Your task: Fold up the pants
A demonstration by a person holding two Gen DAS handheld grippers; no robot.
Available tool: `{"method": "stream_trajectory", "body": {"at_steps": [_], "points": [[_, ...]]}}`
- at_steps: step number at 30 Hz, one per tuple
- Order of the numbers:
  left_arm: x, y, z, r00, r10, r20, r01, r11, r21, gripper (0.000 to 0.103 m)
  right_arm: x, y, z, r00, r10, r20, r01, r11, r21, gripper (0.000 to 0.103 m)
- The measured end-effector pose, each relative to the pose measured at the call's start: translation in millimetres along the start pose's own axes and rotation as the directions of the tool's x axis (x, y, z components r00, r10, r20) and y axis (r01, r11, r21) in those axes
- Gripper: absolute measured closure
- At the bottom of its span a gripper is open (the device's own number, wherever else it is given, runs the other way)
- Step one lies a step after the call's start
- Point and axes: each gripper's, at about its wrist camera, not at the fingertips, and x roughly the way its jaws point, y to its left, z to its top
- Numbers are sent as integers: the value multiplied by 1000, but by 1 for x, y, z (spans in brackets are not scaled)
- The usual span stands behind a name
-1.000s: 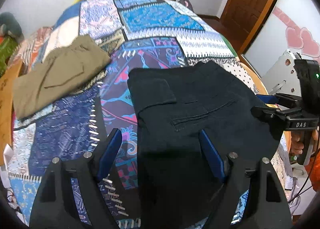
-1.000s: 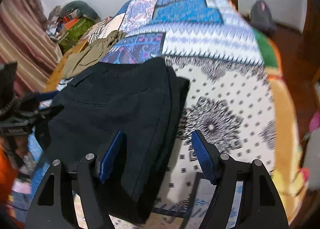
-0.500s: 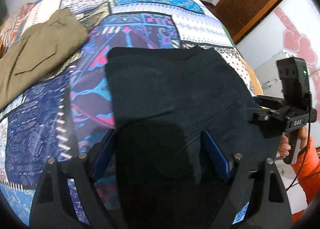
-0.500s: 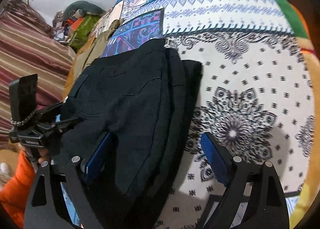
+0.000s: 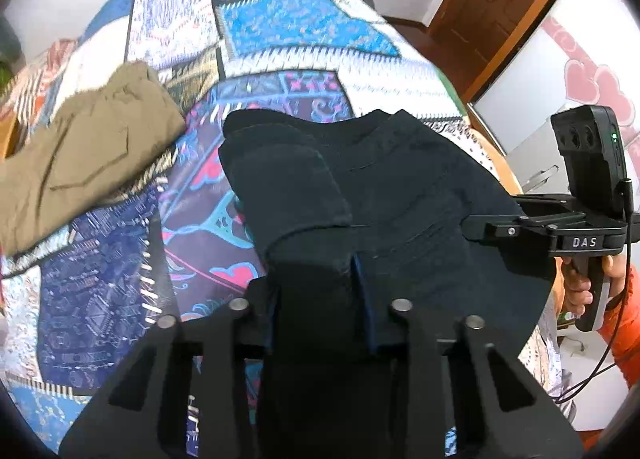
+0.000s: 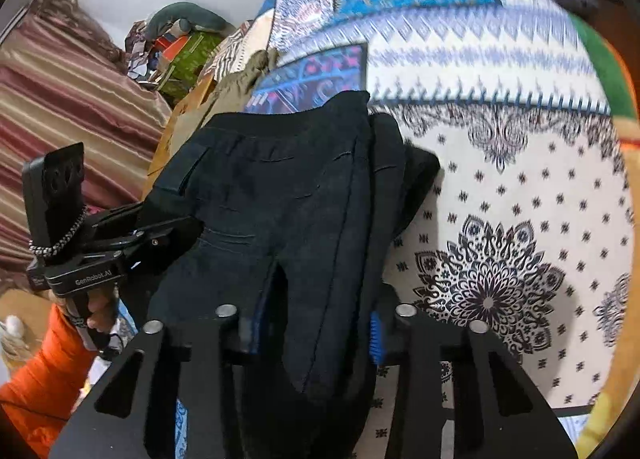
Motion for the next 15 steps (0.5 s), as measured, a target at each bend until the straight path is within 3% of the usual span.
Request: {"method": "stream_trajectory", "body": {"at_steps": [7,15], "points": [[-42,-11,3,994,18,107,-22,999,33,81,-17,20,5,998,-7,62,10,999,-42,80],[-94,8,10,972,42,231,-43,999,-2,81,-28,61,32,988,7,152,11,993,-121,81]]}}
